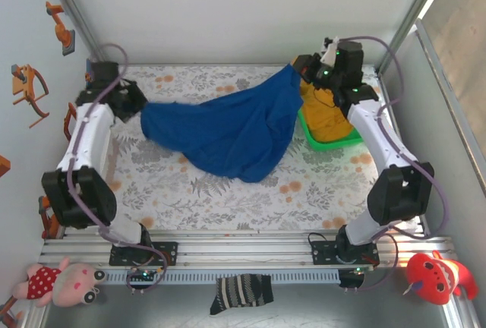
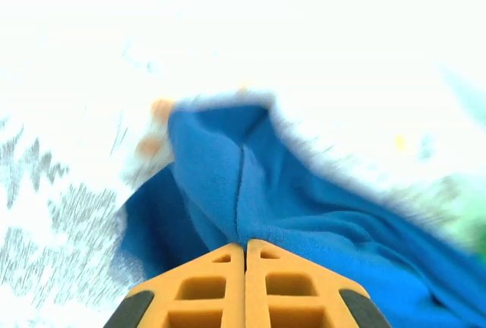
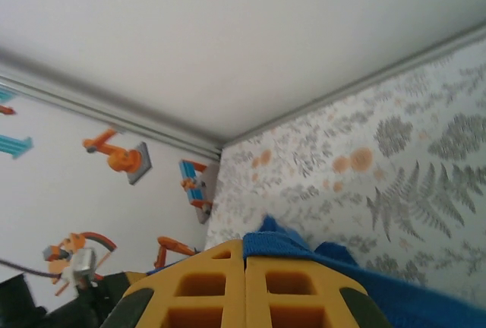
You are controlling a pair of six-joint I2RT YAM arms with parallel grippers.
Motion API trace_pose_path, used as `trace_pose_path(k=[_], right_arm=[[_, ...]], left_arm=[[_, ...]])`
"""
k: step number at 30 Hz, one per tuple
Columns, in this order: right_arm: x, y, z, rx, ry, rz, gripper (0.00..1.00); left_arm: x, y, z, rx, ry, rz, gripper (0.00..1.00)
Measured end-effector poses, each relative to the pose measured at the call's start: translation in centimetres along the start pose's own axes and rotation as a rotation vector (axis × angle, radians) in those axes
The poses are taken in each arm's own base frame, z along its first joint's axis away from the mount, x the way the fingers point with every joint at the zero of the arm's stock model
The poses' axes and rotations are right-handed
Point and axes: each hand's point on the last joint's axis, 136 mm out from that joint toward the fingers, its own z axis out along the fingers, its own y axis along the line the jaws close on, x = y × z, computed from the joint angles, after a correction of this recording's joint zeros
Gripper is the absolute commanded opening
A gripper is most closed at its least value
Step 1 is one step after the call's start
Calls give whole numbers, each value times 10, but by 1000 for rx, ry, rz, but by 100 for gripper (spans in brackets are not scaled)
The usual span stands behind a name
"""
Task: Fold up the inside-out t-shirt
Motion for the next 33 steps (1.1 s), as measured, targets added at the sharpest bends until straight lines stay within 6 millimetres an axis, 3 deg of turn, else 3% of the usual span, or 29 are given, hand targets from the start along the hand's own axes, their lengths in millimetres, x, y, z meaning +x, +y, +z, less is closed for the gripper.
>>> trace_pose_path(k=[2,4,7,11,15,17,20,23,28,31,33], right_arm=[[-21,29,-25,-44,-61,-39,0],[-35,59,-51,-92,-119,-80,0],[-43,103,-89,-165,-182,-138,0],[-43,145,-129,-242,-239,-186,0],[-40,158,-143,-275,-248,-183,0],[-40,154,-137,-275,-238,-168,0],[-39,134,-114,-255,-204,-126,0],[-30,96,-70,-200,-132,-63,0],[6,17,15,-68,33,24,0],[36,-35,52,31,135,53,30],[53,-67,65,93,180,67,39]], left_arm=[[-37,-20,-49,97,-124,-4,5],[-57,-35,-93,175,-217,3,8],[-58,-53,-142,275,-293,16,7],[-44,-65,-179,376,-325,4,6],[-25,-62,-190,418,-315,-35,6],[-16,-57,-183,414,-293,-54,7],[-3,-42,-153,375,-231,-85,9],[10,-22,-104,300,-137,-127,10],[28,15,-20,162,7,-184,10],[41,34,18,100,72,-203,15],[51,45,37,65,111,-210,27]])
